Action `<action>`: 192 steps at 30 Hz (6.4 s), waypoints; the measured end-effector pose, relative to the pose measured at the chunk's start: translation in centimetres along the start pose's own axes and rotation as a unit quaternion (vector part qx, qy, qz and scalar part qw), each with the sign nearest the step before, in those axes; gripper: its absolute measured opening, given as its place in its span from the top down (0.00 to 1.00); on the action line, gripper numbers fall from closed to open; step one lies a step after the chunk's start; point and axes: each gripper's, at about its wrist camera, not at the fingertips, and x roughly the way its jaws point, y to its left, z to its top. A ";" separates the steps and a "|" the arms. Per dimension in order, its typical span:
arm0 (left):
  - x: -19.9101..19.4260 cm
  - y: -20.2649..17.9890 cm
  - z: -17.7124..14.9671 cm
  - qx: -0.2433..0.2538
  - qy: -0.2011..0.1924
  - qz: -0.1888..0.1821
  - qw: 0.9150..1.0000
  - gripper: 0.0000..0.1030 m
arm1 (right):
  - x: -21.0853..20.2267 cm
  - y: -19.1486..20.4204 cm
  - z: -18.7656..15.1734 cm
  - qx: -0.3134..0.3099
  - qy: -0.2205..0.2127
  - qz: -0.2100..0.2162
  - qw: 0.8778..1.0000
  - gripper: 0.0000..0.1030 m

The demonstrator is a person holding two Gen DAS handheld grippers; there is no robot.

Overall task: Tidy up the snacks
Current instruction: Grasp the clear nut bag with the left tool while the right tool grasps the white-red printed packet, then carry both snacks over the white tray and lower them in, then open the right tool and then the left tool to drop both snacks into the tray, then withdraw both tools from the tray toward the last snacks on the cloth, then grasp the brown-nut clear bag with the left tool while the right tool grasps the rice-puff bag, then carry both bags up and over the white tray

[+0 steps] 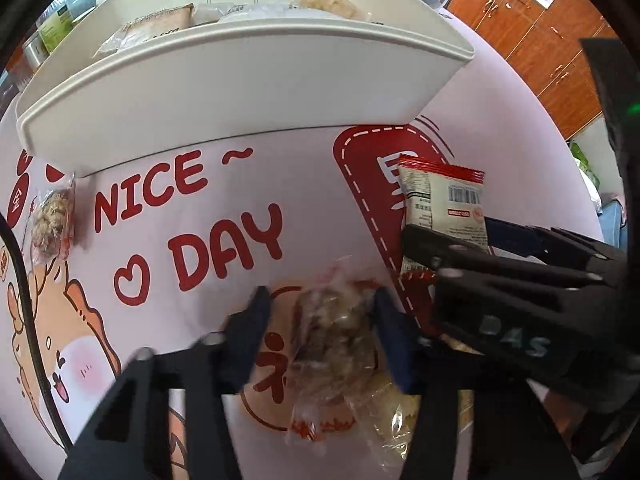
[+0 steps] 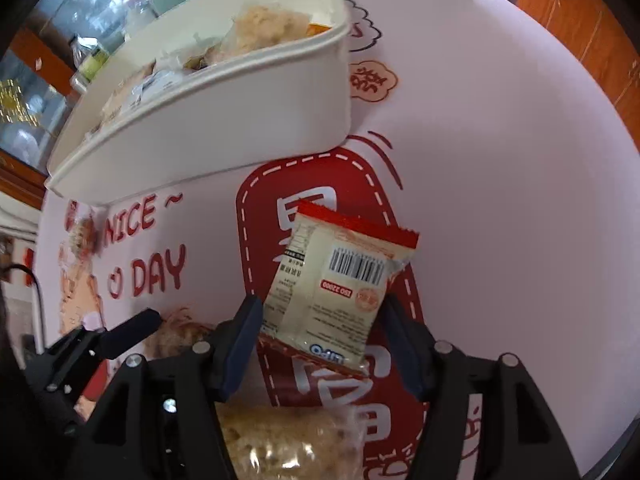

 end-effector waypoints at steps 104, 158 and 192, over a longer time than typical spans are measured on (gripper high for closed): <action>-25.0 4.9 -0.3 -0.064 -0.174 0.142 0.972 0.11 | -19.4 4.7 1.0 -0.168 -0.153 0.061 0.972 0.38; -2.0 20.6 4.0 -0.072 0.005 0.079 0.994 0.19 | -0.5 3.7 -9.6 0.011 0.025 -0.073 0.997 0.02; -12.6 9.1 -5.0 -0.032 -0.060 0.089 0.994 0.44 | -8.4 5.4 -10.7 -0.040 -0.071 0.032 0.996 0.23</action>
